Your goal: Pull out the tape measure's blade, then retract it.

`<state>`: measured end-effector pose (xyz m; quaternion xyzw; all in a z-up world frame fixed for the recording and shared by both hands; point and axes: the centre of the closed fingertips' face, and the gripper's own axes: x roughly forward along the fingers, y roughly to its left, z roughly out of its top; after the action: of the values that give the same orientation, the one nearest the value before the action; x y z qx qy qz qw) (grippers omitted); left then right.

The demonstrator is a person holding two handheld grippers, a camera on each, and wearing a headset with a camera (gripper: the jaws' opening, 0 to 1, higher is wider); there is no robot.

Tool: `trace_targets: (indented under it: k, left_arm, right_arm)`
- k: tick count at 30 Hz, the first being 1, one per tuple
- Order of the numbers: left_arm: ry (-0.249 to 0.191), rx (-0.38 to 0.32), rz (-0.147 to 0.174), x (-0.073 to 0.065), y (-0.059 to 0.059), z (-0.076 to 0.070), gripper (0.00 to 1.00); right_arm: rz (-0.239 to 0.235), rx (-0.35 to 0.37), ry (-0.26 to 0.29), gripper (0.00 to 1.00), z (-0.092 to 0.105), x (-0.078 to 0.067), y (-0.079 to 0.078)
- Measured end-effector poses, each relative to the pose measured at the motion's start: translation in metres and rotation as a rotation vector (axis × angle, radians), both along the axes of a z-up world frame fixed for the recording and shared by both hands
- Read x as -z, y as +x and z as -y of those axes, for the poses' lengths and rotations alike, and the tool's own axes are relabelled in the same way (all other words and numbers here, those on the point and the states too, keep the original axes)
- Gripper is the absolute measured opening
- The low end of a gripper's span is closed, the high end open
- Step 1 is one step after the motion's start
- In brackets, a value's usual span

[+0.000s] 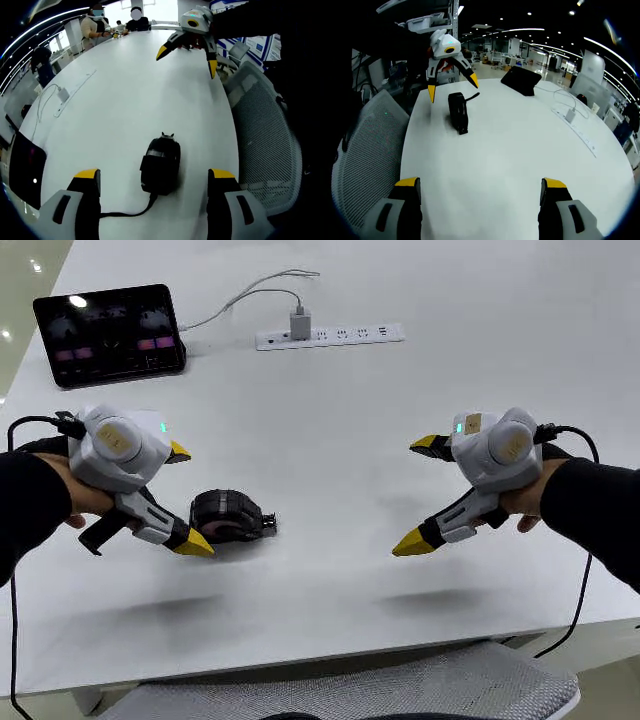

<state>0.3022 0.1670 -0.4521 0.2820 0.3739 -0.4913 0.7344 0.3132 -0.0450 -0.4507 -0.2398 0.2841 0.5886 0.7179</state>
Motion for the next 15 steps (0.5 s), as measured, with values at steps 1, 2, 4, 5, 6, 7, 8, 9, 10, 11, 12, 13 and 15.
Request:
trace_targets:
  k: [1, 2, 4, 5, 6, 7, 8, 9, 10, 11, 12, 13, 15]
  left_arm:
    - [-0.001, 0.006, -0.003, 0.001, 0.001, 0.003, 0.84]
    - [0.000, 0.015, -0.004, 0.003, 0.001, 0.005, 0.84]
    - [0.012, 0.033, -0.006, 0.005, 0.000, 0.010, 0.83]
    - [0.023, 0.046, -0.006, 0.007, 0.000, 0.012, 0.82]
    - [0.031, 0.057, -0.006, 0.009, 0.000, 0.013, 0.80]
    - [0.043, 0.067, -0.012, 0.011, -0.001, 0.013, 0.77]
    - [0.063, 0.057, -0.023, 0.014, -0.001, 0.012, 0.73]
    - [0.069, 0.056, -0.026, 0.015, -0.001, 0.012, 0.69]
    - [0.070, 0.060, -0.026, 0.015, -0.001, 0.013, 0.69]
    - [0.069, 0.059, -0.027, 0.016, -0.001, 0.015, 0.69]
    - [0.064, 0.060, -0.032, 0.016, -0.002, 0.016, 0.69]
    - [0.063, 0.065, -0.038, 0.017, -0.003, 0.017, 0.69]
    - [0.071, 0.075, -0.041, 0.019, -0.003, 0.018, 0.66]
  right_arm:
    - [-0.001, -0.009, 0.003, 0.99, -0.004, 0.000, 0.000]
    - [0.000, -0.019, 0.003, 0.99, -0.007, 0.001, 0.000]
    - [0.002, -0.035, 0.002, 0.99, -0.012, 0.002, 0.000]
    - [-0.001, -0.042, 0.001, 0.99, -0.016, 0.003, 0.000]
    - [-0.001, -0.044, 0.001, 0.99, -0.018, 0.005, 0.001]
    - [0.000, -0.045, 0.000, 0.99, -0.020, 0.006, 0.001]
    - [-0.001, -0.043, -0.001, 0.99, -0.022, 0.008, 0.003]
    - [-0.005, -0.039, -0.002, 0.99, -0.024, 0.010, 0.004]
    - [-0.009, -0.039, 0.002, 0.99, -0.026, 0.012, 0.004]
    - [-0.015, -0.036, 0.004, 0.99, -0.028, 0.014, 0.004]
    - [-0.019, -0.036, 0.004, 0.99, -0.030, 0.015, 0.004]
    - [-0.023, -0.040, 0.006, 0.99, -0.033, 0.017, 0.003]
    - [-0.024, -0.051, 0.009, 0.99, -0.037, 0.018, 0.001]
